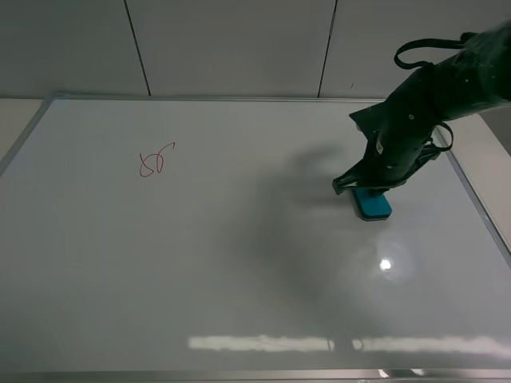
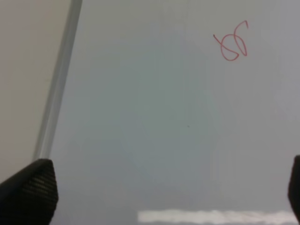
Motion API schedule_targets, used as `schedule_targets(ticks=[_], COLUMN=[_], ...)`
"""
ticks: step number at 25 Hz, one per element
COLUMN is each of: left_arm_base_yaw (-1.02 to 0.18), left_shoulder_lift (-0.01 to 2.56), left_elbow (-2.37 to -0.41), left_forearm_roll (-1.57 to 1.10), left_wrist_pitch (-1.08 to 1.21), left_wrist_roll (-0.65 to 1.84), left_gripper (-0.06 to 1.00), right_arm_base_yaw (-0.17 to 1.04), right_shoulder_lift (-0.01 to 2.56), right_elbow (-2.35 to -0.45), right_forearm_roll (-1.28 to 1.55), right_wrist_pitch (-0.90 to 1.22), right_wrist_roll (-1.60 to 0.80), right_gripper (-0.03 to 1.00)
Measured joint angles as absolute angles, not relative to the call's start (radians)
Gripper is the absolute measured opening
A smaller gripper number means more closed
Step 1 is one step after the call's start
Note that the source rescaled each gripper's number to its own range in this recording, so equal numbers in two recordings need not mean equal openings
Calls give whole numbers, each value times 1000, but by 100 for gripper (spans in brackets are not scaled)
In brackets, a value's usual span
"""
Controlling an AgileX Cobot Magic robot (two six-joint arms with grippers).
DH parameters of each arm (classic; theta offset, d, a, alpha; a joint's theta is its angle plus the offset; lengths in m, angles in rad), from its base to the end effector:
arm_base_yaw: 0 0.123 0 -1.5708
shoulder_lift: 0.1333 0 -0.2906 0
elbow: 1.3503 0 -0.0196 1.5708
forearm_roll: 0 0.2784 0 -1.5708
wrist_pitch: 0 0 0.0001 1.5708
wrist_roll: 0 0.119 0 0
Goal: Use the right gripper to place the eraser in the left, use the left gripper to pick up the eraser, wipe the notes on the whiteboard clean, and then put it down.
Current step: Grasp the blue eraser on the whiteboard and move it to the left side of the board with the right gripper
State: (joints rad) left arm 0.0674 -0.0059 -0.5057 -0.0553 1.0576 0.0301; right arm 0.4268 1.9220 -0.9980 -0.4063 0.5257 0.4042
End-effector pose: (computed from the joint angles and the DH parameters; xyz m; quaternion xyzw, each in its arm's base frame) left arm 0.0375 -0.0032 0.2804 -0.0147 0.8489 -0.0019 0.5283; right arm 0.3416 0.1294 0.0734 -0.1740 0.9722 -0.0676 0.1411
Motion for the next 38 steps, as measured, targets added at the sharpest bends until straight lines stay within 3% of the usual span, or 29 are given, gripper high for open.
schedule_targets(ticks=[8,14,28,38], left_arm_base_yaw=[67,67,67,67], left_shoulder_lift=[-6,-6,-6,-6], left_elbow=[-506,-506,-506,-506], left_forearm_roll=[-55,-55,-55,-55], left_wrist_pitch=[1056,1055,1055,1055], left_wrist_roll=[30,30,30,30], left_gripper=[100,100,100,100], right_arm_base_yaw=[718,858,1007,1037], right_shoulder_lift=[1936,1984,2287,2483], right_elbow=[-998,-1072,-1579,-1915], right_forearm_roll=[-260,-105,319,496], right_wrist_pitch=[336,307,374,413], right_wrist_roll=[403,403,308,306], right_gripper=[0,0,0,0])
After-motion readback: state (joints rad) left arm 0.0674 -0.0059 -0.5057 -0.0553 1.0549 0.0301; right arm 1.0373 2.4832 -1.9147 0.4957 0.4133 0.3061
